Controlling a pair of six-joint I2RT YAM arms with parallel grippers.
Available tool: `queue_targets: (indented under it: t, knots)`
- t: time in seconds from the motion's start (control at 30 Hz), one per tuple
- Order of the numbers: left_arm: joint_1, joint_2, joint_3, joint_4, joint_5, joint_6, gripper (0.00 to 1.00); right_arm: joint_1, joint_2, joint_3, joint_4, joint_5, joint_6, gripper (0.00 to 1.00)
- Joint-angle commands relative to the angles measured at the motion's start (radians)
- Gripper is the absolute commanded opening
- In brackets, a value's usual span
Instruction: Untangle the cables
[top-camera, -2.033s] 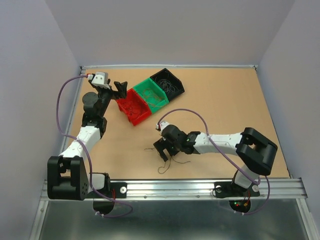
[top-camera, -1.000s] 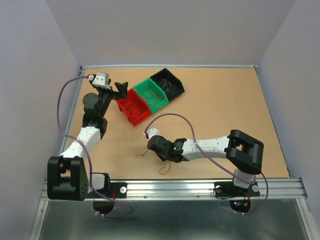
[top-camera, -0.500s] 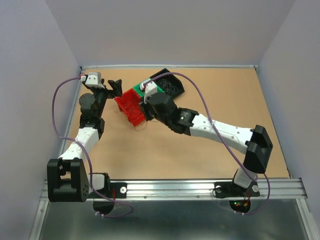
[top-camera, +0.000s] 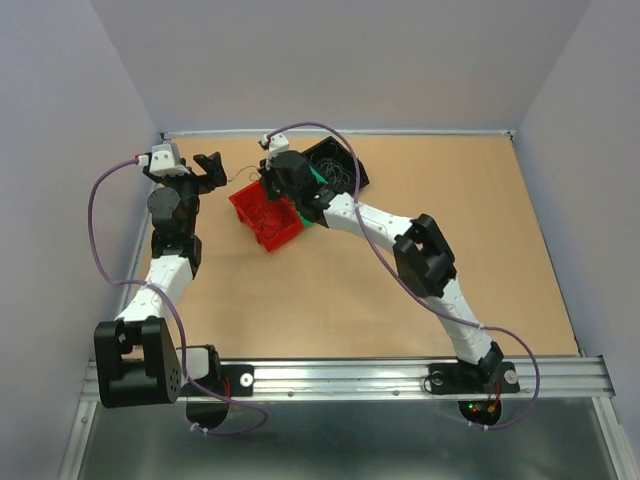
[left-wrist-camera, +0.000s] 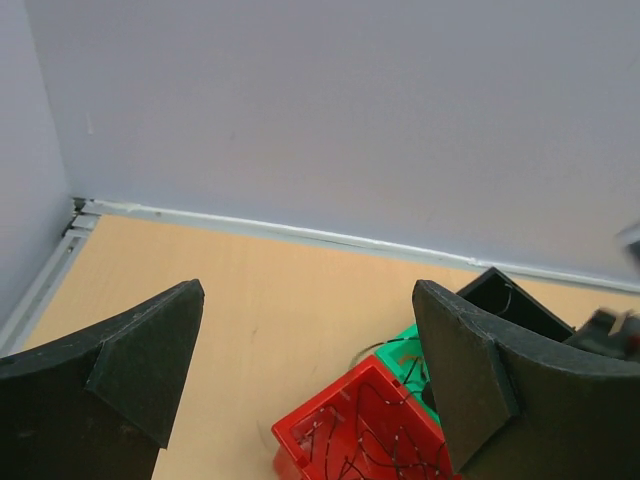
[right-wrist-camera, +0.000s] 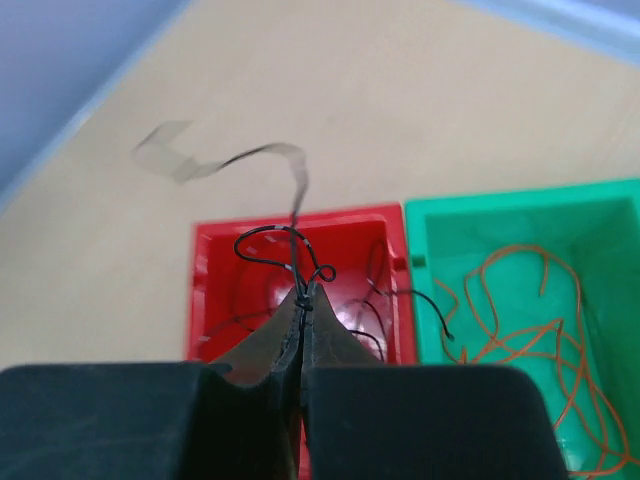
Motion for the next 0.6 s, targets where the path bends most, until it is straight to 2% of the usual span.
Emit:
queue_targets:
  t: [0.0, 0.03, 0.2, 0.37, 0.57]
  knots:
    - [0.014, -0.069, -0.007, 0.061, -0.061, -0.011, 0.97, -0.032, 0.133, 0.074, 0.018, -0.038, 0.017, 0.01]
    - [0.014, -0.07, -0.01, 0.064, -0.055, -0.013, 0.97, -0.033, 0.164, 0.086, 0.006, -0.038, 0.011, 0.01]
    - [0.014, -0.054, -0.016, 0.085, -0.007, -0.014, 0.98, -0.018, 0.352, 0.287, -0.306, -0.022, -0.049, 0.01]
    - [0.013, -0.047, -0.026, 0.113, 0.022, -0.011, 0.98, 0.007, 0.296, 0.166, -0.376, 0.107, -0.115, 0.0]
    - [0.011, -0.029, -0.027, 0.124, 0.037, -0.005, 0.97, 0.007, 0.19, 0.036, -0.399, 0.135, -0.139, 0.0]
